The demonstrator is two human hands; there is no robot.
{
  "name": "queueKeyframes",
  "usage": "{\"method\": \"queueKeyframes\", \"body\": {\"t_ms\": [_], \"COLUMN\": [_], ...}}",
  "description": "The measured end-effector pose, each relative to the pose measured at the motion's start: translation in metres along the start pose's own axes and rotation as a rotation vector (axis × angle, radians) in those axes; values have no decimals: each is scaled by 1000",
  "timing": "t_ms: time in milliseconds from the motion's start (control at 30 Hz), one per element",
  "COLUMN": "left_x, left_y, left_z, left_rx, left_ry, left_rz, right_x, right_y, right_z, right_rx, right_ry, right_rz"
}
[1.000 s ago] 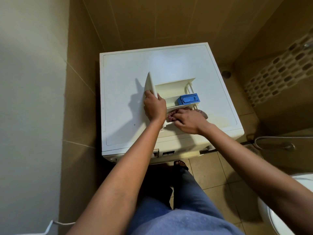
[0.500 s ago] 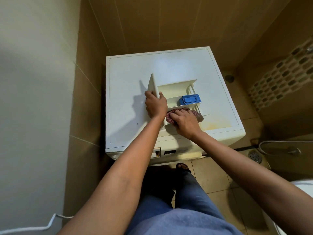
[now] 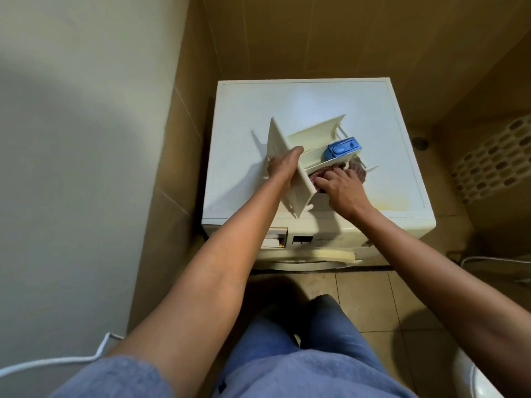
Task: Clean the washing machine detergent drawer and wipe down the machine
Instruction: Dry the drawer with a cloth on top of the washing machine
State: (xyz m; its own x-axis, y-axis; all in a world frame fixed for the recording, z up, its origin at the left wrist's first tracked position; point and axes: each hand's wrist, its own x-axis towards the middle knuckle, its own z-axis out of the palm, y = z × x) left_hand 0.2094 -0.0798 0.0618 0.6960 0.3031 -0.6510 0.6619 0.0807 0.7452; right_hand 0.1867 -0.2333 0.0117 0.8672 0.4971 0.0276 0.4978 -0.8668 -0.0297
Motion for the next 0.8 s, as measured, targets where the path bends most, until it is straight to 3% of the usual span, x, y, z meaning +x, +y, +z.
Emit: {"method": "queueKeyframes", "body": {"t_ms": [233,433,567,700,800], "left_x": [-39,-84,-123,-144,-130], "left_y": [-32,-66,-97,-136,-175], "left_z": [-15,-32,-35,-38,-43], "left_rx": [-73,-151,-344,-512,-531], "left_ry": [105,225,242,242,306], "left_rz": [54,28,-40,-117,-175], "right_x": [-25,-78,-117,-176,-218], "right_y": [-9,-24,-47,-99,-125], "right_z": [-13,-4,2,-5,-8], "right_rx": [179,213,452,932,1087], "right_ry": [85,399,518,382,275], "right_rz": [-138,-390,-219,-12,-12]}}
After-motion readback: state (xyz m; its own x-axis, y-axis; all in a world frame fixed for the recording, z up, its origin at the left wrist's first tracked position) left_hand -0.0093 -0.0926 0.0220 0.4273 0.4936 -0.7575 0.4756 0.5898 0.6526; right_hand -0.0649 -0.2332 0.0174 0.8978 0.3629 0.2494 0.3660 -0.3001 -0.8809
